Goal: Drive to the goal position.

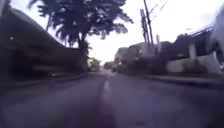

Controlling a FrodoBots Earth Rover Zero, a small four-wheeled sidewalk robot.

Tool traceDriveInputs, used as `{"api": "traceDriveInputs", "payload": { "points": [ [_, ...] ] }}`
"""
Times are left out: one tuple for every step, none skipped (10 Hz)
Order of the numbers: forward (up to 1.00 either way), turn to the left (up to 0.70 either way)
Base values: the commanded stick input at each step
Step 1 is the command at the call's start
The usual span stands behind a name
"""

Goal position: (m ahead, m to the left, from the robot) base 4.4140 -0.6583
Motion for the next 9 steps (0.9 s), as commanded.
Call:
{"api": "traceDriveInputs", "payload": {
  "points": [
    [0.7,-0.35],
    [0.7,-0.35],
    [0.7,-0.35],
    [0.7,-0.35],
    [0.7,-0.35],
    [0.7,-0.35],
    [0.7,-0.35],
    [0.7,-0.35],
    [0.7,-0.35]
  ]
}}
